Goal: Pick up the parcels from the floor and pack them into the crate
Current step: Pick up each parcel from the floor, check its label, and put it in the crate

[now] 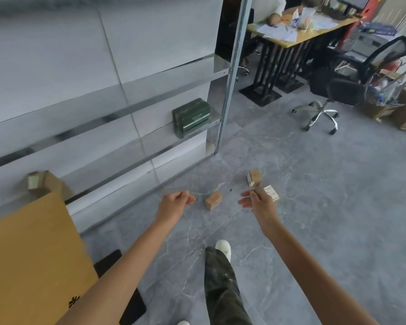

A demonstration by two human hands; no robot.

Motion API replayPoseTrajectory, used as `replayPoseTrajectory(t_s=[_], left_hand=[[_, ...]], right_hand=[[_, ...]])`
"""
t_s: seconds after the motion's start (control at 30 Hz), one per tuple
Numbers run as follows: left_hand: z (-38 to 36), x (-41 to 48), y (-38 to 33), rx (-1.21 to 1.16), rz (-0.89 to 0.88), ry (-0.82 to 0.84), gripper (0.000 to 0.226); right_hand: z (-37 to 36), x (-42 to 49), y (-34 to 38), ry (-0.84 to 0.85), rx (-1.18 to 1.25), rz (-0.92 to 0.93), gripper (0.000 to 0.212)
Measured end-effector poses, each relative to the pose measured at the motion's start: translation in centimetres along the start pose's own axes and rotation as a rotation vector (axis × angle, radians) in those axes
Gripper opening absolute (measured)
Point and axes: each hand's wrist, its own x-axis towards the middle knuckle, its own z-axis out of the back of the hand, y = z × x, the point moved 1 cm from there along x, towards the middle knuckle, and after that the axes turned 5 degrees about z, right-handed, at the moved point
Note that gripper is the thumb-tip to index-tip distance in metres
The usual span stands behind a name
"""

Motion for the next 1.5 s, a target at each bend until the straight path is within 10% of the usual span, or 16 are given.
replayPoseTrajectory(t_s=[0.47,0.77,0.97,1.1,1.37,1.5], left_hand=[[-12.2,28.4,3.6,-0.107,0.523,-0.005,0.019],[-22.9,52.4,26.8,-0.187,0.772,0.074,0.014],[-30.7,65.7,40.8,-0.332,0.889,0.287,0.062],[-35.6,69.8,45.1,-0.598,1.05,0.354,0.062],[-33.1,61.6,38.6,-0.463,0.887,0.042,0.035],[-27.7,55.8,29.3,-0.406,0.665,0.037,0.059]], right_hand=[[-2.3,31.7,-8.1,0.181,-0.376,-0.288,0.03],[-13.7,50.2,-35.9,0.268,-0.607,-0.331,0.012],[-23.8,61.7,-54.1,0.51,-0.681,-0.25,0.062],[-27.1,63.2,-60.4,0.509,-0.518,-0.434,0.048],[-24.0,56.3,-53.2,0.181,-0.299,-0.397,0.031],[-20.5,51.9,-43.3,0.184,-0.245,-0.384,0.035]])
